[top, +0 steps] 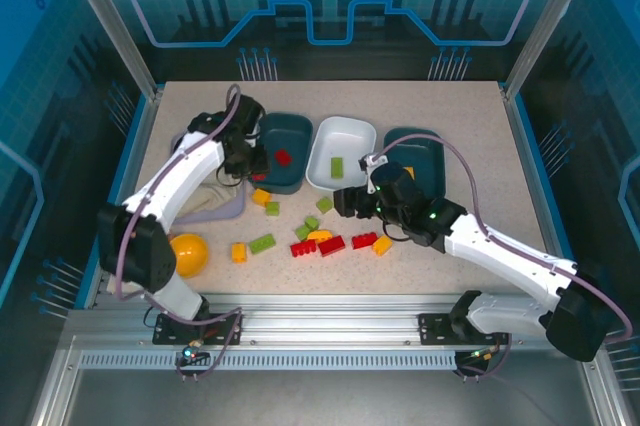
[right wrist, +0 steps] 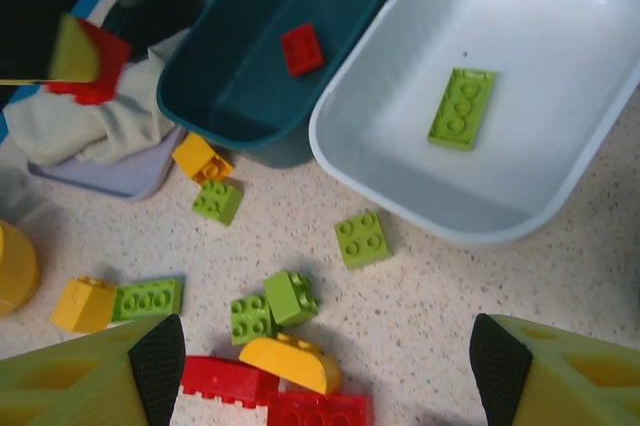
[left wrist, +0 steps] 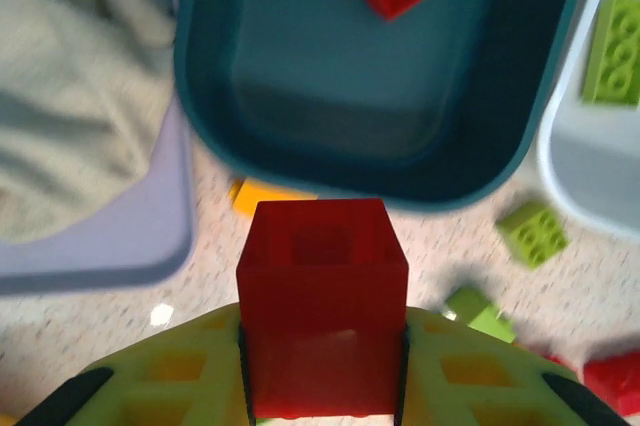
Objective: Sort the legos into containers by color
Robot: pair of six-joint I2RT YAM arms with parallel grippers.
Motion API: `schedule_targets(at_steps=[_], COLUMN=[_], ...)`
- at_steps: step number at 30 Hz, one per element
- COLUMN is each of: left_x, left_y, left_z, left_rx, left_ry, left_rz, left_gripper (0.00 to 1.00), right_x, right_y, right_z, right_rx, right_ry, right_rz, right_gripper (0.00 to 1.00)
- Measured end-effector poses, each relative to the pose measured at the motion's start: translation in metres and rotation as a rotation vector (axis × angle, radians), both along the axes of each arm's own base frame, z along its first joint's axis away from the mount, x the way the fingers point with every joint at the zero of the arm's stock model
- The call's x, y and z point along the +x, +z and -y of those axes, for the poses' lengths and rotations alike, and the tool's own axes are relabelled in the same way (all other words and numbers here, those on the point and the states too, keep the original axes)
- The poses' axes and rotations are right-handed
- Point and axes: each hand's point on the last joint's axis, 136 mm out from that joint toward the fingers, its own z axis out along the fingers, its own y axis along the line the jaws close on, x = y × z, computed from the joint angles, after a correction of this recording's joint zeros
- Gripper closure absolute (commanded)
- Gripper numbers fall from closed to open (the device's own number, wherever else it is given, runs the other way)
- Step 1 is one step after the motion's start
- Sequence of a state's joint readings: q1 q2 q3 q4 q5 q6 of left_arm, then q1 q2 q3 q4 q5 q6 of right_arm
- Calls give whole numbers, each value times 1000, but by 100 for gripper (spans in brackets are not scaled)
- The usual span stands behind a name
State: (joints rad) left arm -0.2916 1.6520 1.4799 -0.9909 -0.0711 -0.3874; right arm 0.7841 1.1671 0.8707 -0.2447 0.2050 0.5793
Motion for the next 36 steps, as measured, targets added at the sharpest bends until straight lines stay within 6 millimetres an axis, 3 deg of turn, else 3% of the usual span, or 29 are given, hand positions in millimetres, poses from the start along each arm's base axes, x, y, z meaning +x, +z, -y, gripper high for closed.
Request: schedule_targets(at_steps=[2,5,10,14,17,23,27,30,32,34,36], left_x=[27,50,61,54,55,67,61,33,4,-22,-45], left_y=[-14,-42,-94,-114,-112,-83,-27,26,55,71,70], left_z=[6,10,7,5,5,15,38,57,70,84,93], left_rx=[10,38,94,116,114,72,-43,-182,-284,-370,-425], left_ry=[6,13,22,28,31,32,2,-32,-65,-98,-124], left_rz=[-24,-75,-183,-244,-242,-164,-17,125,202,256,264], left_gripper=[73,73,71,51,36,25,18,15,15,15,15], right_x=[4,9,10,6,2,-22,-38,-44,-47,-49,-49], right_y=[6,8,-3,-14,-23,-57,-72,-85,-98,-111,-119], right_z=[1,4,7,11,18,57,80,94,106,116,122], right_rx=[9,16,-5,-32,-62,-193,-216,-168,-134,-85,-38], right_ry=[-11,-29,-50,-60,-78,-215,-340,-456,-549,-646,-725], right_rz=[8,4,-44,-88,-124,-289,-404,-463,-511,-557,-592], right_gripper=[22,22,22,22,23,23,23,21,20,20,20])
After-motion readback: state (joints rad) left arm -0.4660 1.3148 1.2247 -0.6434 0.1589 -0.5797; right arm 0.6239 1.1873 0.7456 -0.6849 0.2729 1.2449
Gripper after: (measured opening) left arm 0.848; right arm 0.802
